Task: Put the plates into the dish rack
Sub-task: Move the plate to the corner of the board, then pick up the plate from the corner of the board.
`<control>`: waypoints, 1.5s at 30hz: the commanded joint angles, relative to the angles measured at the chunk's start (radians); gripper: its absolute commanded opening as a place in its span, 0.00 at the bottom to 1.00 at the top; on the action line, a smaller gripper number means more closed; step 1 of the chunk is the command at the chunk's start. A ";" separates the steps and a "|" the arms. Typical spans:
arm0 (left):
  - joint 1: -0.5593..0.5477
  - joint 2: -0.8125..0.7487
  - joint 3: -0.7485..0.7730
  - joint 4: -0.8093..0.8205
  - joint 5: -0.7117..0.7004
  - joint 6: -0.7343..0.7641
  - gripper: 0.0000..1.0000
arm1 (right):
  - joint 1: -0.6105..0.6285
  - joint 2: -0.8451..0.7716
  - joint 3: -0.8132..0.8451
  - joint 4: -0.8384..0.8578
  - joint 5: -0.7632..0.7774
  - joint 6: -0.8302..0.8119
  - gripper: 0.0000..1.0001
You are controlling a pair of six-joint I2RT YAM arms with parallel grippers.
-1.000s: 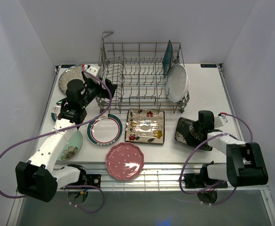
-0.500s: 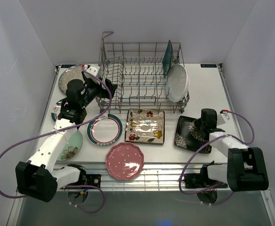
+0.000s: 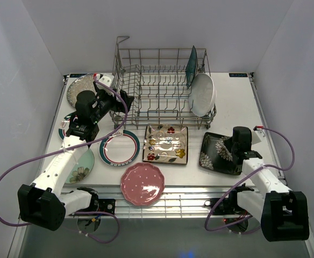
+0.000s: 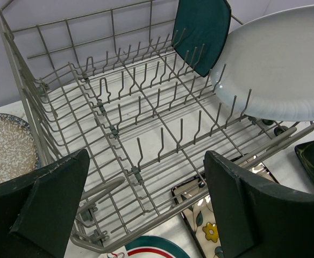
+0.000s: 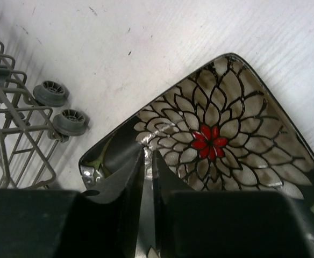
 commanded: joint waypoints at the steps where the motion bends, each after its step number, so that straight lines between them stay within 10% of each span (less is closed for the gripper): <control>1: 0.002 -0.030 0.000 0.003 0.015 0.004 0.98 | -0.004 -0.077 0.052 -0.144 -0.009 -0.013 0.19; 8: 0.002 -0.030 0.001 0.003 0.021 0.003 0.98 | -0.002 -0.296 -0.009 -0.274 -0.096 0.016 0.36; 15: 0.002 -0.036 0.000 0.000 0.024 0.003 0.98 | -0.002 -0.459 -0.003 -0.453 -0.124 0.056 0.88; 37: -0.001 0.001 0.006 -0.001 0.035 -0.005 0.98 | -0.002 -0.318 0.374 -0.990 -0.177 0.088 0.88; 45: -0.001 -0.027 0.000 -0.001 0.033 -0.005 0.98 | -0.002 -0.400 0.239 -1.012 -0.260 0.148 0.85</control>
